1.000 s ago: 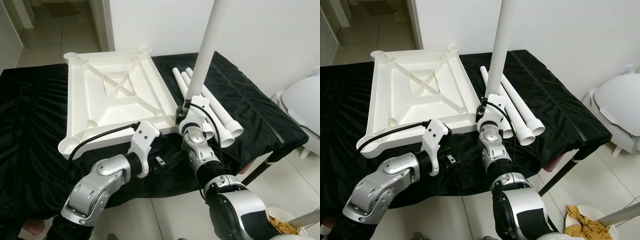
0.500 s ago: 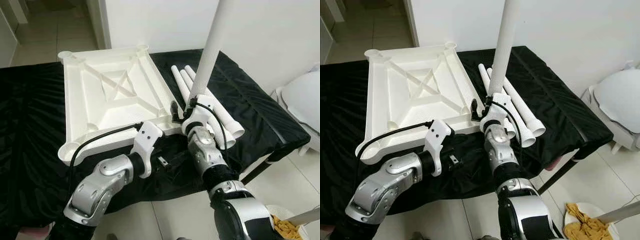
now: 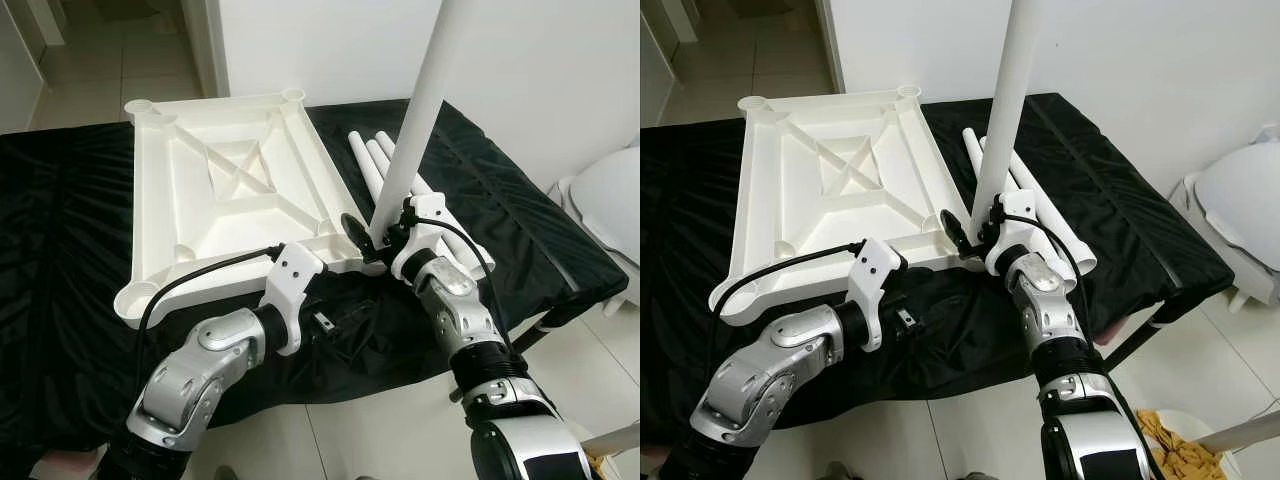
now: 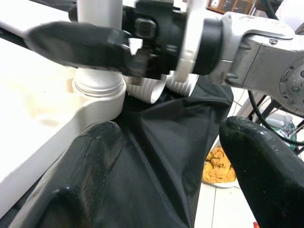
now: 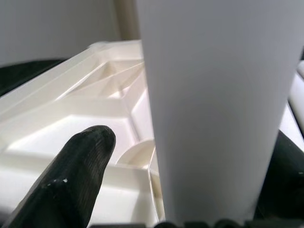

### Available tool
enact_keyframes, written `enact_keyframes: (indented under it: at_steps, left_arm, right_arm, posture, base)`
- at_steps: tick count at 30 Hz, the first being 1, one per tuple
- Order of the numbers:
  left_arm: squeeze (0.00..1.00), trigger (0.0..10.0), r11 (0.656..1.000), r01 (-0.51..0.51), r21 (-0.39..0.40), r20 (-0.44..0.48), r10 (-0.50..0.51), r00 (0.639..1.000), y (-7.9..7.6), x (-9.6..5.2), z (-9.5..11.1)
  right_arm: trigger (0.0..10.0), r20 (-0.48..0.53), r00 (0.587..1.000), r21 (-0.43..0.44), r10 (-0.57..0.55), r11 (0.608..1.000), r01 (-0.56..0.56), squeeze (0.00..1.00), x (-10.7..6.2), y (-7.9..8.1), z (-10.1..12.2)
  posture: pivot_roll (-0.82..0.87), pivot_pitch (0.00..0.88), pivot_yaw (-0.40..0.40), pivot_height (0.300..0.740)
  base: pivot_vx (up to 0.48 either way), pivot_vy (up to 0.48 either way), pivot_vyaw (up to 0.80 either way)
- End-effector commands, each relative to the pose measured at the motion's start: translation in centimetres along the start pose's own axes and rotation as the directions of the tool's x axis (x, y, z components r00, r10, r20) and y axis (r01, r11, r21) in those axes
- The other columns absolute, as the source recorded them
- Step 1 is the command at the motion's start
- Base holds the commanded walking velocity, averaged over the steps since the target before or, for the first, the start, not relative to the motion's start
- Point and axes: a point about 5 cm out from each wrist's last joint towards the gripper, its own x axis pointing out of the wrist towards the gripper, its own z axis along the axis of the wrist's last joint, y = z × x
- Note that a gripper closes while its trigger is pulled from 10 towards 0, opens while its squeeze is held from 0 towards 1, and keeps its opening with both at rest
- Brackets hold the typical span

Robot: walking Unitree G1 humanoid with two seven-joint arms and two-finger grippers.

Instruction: Building children table

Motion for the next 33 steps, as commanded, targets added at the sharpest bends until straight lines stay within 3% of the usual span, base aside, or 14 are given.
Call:
enact_keyframes:
  at_steps: [1, 5, 12, 27, 28, 29, 30, 33]
  left_arm:
    - [0.0, 10.0, 1.0, 0.012, -0.004, -0.009, -0.012, 1.0, 0.1, 0.0, -0.1]
    - [0.0, 10.0, 1.0, 0.013, 0.001, -0.01, -0.013, 1.0, 0.2, 0.1, 0.0]
    - [0.0, 10.0, 1.0, 0.013, 0.006, -0.012, -0.013, 1.0, 0.3, -0.1, 0.1]
    - [0.0, 10.0, 1.0, 0.004, 0.006, -0.013, -0.004, 1.0, 0.2, -0.3, 0.1]
    - [0.0, 10.0, 1.0, 0.001, 0.004, -0.014, -0.001, 1.0, 0.2, -0.4, 0.1]
    - [0.0, 10.0, 1.0, 0.001, 0.004, -0.014, -0.001, 1.0, 0.2, -0.4, 0.1]
    - [0.0, 10.0, 1.0, 0.0, 0.002, -0.015, 0.001, 1.0, 0.2, -0.4, 0.1]
    - [0.0, 10.0, 1.0, -0.002, -0.004, -0.019, 0.002, 1.0, 0.0, -0.5, -0.1]
  right_arm:
    - [10.0, -0.019, 0.998, -0.022, 0.058, 0.998, -0.058, 0.0, -0.4, -0.3, -0.2]
    - [10.0, -0.079, 0.989, -0.027, 0.125, 0.992, -0.127, 0.0, -1.2, -2.1, -0.4]
    - [10.0, -0.125, 0.979, -0.049, 0.16, 0.985, -0.167, 0.0, -1.1, -3.2, -0.4]
    - [10.0, -0.178, 0.961, -0.086, 0.211, 0.97, -0.229, 0.0, 0.5, -2.4, -0.5]
    - [3.8, -0.19, 0.958, -0.09, 0.213, 0.968, -0.233, 0.0, 0.5, -2.3, -0.7]
    - [3.8, -0.19, 0.958, -0.09, 0.213, 0.968, -0.233, 0.0, 0.5, -2.3, -0.7]
    - [0.0, -0.204, 0.955, -0.088, 0.215, 0.967, -0.237, 0.0, 0.4, -2.3, -0.9]
    - [0.0, -0.221, 0.951, -0.084, 0.217, 0.967, -0.24, 0.0, 0.1, -2.4, -1.4]
  posture:
    - [-0.05, 0.034, -0.013, 0.74]
    - [-0.05, 0.031, -0.004, 0.74]
    - [-0.04, 0.028, 0.001, 0.74]
    - [-0.02, 0.039, -0.001, 0.74]
    - [-0.02, 0.045, -0.002, 0.74]
    - [-0.02, 0.045, -0.002, 0.74]
    - [-0.02, 0.048, -0.003, 0.74]
    - [-0.01, 0.052, -0.004, 0.74]
  base:
    - [0.0, 0.0, 0.0]
    - [0.0, 0.0, 0.0]
    - [0.0, 0.0, 0.0]
    - [0.0, 0.0, 0.0]
    - [0.0, 0.0, 0.0]
    - [0.0, 0.0, 0.0]
    - [0.0, 0.0, 0.0]
    - [0.0, 0.0, 0.0]
